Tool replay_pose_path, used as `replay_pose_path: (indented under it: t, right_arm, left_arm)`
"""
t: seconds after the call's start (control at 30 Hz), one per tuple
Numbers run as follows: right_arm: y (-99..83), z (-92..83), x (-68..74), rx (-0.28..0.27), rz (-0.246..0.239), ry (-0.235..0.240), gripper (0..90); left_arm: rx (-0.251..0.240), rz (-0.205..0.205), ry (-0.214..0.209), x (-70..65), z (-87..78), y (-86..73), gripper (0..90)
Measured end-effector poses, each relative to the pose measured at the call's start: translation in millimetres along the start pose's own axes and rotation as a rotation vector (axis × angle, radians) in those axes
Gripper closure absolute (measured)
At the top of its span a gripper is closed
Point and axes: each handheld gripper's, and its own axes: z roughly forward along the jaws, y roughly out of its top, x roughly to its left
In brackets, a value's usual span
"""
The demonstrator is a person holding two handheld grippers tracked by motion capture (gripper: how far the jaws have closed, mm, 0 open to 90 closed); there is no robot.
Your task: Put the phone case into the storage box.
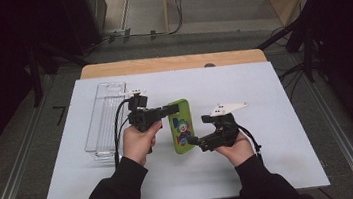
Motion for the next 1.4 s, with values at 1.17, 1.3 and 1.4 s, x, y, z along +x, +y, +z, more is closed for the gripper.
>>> replay_pose_path:
  t: [1.17,1.3,1.4]
  right_arm:
    - [19.7,-38.5,-11.8,0.044,-0.117,0.113,7.1]
    - [25.7,-40.5,-13.6,0.028,-0.107,0.121,11.8]
    - [30.0,-41.2,-13.8,0.029,-0.125,0.134,11.8]
  left_arm:
    - [0.112,0.27,-0.138,-2.8,-3.4,0.6,77.9]
    - [0.111,0.303,-0.156,-4.1,-6.0,0.3,77.9]
    - [0.114,0.309,-0.172,-4.7,-7.1,0.4,78.0]
